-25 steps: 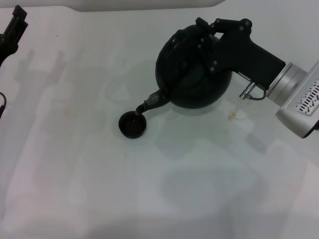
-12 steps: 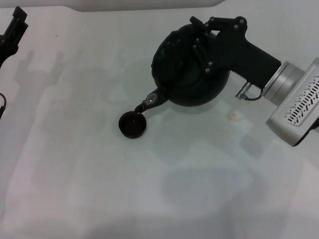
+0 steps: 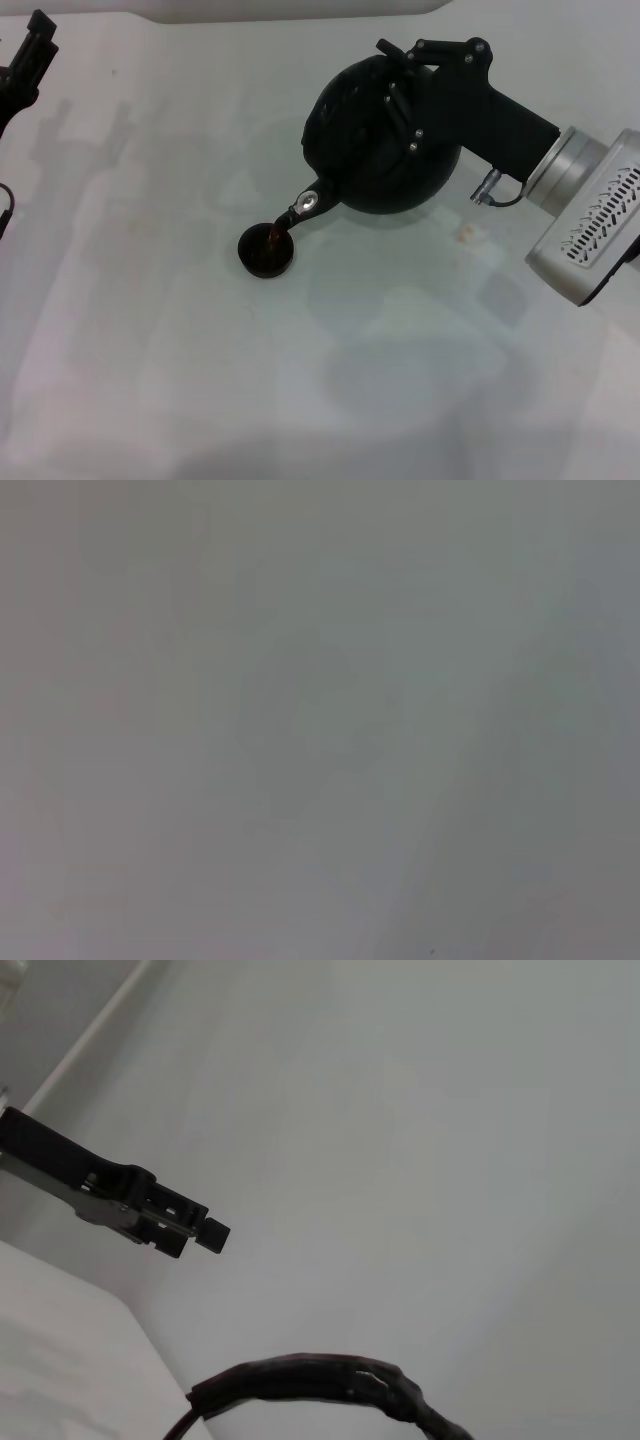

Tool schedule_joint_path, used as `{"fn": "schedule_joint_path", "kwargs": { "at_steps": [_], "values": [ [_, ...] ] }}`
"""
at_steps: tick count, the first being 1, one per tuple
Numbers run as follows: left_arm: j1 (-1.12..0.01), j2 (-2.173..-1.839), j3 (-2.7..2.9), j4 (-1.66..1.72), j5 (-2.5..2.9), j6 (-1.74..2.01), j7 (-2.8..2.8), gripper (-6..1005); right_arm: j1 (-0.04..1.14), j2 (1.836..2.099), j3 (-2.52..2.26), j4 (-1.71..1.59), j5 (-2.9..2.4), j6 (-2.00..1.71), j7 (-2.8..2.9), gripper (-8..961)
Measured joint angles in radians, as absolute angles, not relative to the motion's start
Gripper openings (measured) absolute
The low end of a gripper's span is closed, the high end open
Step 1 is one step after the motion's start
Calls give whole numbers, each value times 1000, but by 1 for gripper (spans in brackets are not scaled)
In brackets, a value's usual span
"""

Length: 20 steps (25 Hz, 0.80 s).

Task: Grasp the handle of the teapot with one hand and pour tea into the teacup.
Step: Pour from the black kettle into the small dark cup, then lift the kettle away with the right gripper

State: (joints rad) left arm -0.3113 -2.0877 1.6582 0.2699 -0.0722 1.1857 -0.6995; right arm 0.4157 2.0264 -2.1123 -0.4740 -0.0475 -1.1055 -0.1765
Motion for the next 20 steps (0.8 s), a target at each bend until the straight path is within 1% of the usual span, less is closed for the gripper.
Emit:
{"fn": "schedule_joint_path", "kwargs": {
  "at_steps": [20],
  "values": [
    [-312, -2089, 1658, 268, -72, 1186, -699, 861, 416, 2026, -2105, -475, -48, -1104, -180, 121]
  ]
}}
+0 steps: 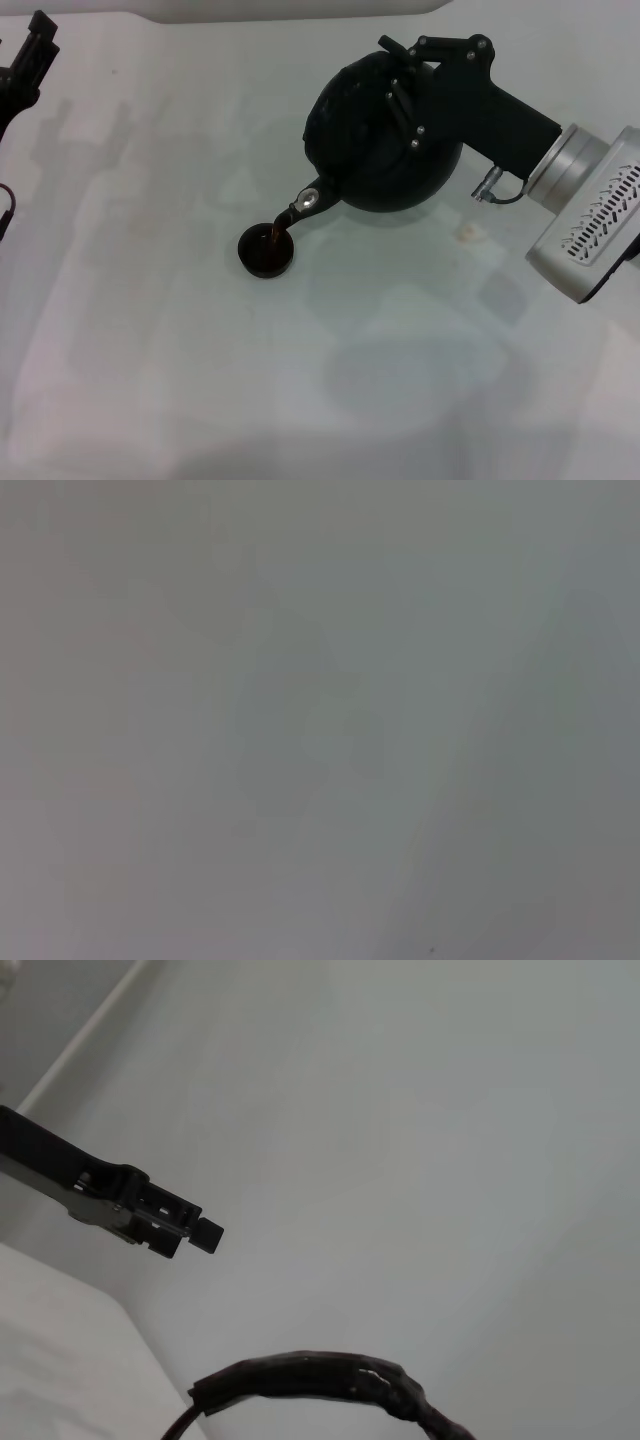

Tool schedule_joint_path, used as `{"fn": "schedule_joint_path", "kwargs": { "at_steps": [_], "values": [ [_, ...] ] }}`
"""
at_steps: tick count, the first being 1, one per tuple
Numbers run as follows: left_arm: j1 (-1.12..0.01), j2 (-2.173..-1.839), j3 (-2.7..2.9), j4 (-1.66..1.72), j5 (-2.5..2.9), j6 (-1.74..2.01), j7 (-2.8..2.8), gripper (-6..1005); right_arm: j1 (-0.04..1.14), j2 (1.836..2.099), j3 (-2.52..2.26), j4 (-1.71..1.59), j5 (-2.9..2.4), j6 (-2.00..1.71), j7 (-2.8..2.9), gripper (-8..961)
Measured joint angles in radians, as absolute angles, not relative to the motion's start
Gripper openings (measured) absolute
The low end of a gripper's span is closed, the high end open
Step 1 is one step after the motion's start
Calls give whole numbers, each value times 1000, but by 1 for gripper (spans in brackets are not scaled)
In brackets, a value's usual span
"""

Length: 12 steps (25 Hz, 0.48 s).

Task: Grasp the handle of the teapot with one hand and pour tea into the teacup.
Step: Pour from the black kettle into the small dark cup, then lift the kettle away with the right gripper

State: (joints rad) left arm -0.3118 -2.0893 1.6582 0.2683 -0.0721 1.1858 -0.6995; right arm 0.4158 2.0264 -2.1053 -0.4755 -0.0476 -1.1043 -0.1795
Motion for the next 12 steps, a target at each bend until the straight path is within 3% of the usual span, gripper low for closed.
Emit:
{"fn": "schedule_joint_path", "kwargs": {
  "at_steps": [12],
  "values": [
    [-311, -2089, 1658, 268, -70, 1186, -699, 862, 417, 2026, -2104, -476, -45, -1102, -180, 119]
  ]
}}
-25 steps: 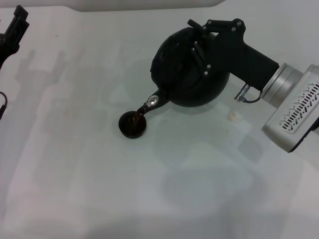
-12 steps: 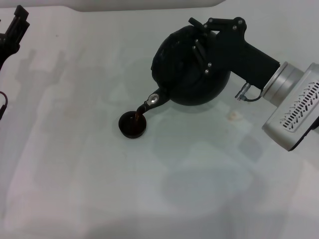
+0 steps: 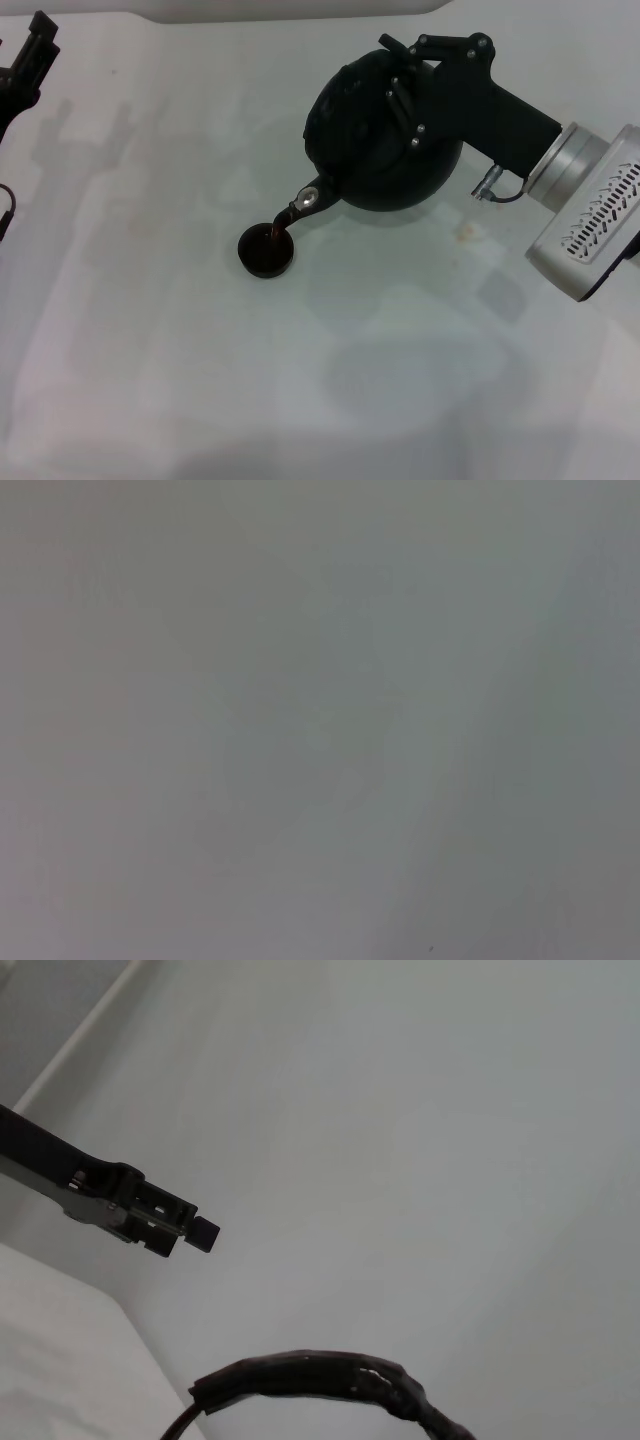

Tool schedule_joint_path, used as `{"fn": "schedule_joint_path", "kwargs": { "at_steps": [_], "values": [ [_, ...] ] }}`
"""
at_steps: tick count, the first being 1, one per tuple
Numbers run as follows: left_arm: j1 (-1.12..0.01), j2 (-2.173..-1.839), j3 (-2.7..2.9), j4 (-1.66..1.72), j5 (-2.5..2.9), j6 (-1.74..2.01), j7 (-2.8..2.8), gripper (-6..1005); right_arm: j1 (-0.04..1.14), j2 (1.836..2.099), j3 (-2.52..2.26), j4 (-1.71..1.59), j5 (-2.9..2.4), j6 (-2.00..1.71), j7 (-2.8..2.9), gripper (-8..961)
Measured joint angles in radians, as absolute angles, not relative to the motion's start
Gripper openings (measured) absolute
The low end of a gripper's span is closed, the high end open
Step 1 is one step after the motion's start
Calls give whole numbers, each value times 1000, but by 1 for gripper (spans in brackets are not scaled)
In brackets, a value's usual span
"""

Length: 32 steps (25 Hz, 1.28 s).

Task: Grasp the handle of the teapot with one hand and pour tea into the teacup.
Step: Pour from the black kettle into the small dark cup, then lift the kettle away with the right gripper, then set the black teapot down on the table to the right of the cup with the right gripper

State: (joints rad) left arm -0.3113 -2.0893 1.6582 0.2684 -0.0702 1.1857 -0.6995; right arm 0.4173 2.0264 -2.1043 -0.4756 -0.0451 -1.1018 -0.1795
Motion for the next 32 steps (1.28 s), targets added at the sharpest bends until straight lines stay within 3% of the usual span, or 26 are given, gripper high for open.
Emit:
{"fn": "schedule_joint_path", "kwargs": {
  "at_steps": [13, 32],
  "values": [
    [-310, -2089, 1670, 268, -69, 1186, -730, 862, 417, 2026, -2107, -472, -44, -1101, -132, 126],
    [-304, -2087, 1683, 269, -68, 1195, -737, 861, 387, 2013, -2036, -439, -17, -1204, 523, 136]
  ]
}}
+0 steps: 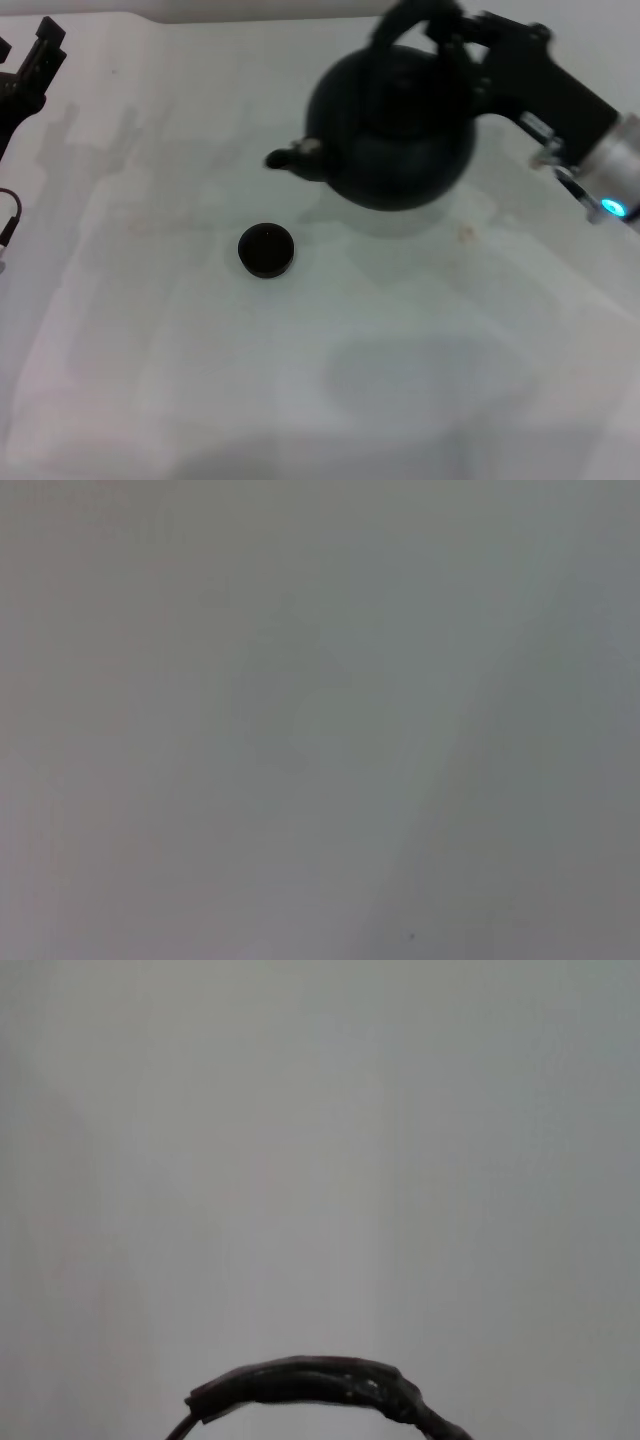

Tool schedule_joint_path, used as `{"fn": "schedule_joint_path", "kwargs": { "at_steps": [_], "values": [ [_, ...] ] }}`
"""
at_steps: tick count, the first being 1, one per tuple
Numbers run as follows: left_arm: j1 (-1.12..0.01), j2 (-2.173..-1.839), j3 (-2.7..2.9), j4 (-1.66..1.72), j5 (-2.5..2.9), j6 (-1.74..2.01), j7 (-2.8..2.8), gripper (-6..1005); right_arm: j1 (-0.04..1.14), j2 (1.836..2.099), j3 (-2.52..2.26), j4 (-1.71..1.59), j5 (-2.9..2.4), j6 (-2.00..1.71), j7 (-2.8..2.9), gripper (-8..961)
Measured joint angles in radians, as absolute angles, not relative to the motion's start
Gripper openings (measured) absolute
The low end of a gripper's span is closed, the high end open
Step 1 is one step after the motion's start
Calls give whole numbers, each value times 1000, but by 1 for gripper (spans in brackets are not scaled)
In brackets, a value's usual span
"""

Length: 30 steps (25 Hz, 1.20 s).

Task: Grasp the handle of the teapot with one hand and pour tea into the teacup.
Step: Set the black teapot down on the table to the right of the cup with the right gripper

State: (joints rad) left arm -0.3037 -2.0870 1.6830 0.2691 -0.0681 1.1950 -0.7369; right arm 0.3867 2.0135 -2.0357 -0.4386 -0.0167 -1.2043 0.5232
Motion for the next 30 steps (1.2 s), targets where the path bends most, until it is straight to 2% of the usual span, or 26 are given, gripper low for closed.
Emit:
{"fn": "schedule_joint_path", "kwargs": {
  "at_steps": [12, 30],
  "values": [
    [-321, -2085, 1684, 272, -66, 1192, -738, 862, 353, 2013, -1959, -202, -17, -1316, 622, 142],
    [-325, -2084, 1684, 270, -71, 1194, -738, 862, 346, 2017, -1964, -158, -20, -1278, 483, 151]
  ]
}}
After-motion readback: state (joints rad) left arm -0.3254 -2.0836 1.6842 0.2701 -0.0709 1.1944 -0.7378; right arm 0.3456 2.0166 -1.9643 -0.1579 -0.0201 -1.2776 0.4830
